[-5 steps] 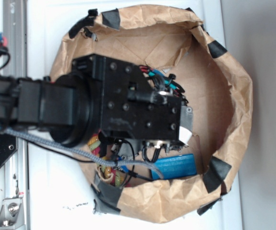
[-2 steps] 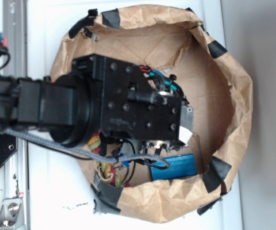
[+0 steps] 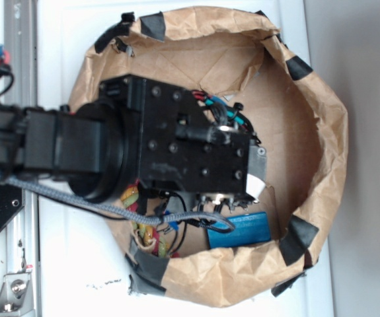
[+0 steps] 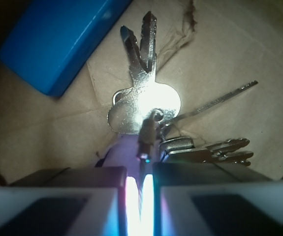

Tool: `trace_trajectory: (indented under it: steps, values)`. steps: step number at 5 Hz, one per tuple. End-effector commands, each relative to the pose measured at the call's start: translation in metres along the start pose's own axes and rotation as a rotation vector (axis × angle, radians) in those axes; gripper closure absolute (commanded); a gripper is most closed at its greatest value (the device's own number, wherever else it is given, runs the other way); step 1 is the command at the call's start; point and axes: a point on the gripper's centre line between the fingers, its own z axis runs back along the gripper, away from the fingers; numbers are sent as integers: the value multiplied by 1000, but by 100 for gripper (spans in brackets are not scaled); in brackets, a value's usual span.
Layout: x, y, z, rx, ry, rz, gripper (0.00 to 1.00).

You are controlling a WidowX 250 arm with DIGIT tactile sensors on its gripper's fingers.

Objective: Grab the silver keys.

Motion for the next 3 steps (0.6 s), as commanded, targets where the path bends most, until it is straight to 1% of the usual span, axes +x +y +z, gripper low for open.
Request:
trace_trajectory:
  steps: [1, 2, 3]
  values:
    - [12, 0, 30, 44, -115, 45, 100]
    - [20, 18, 79, -159, -131, 284, 100]
    - [14, 41, 124, -356, -151, 336, 100]
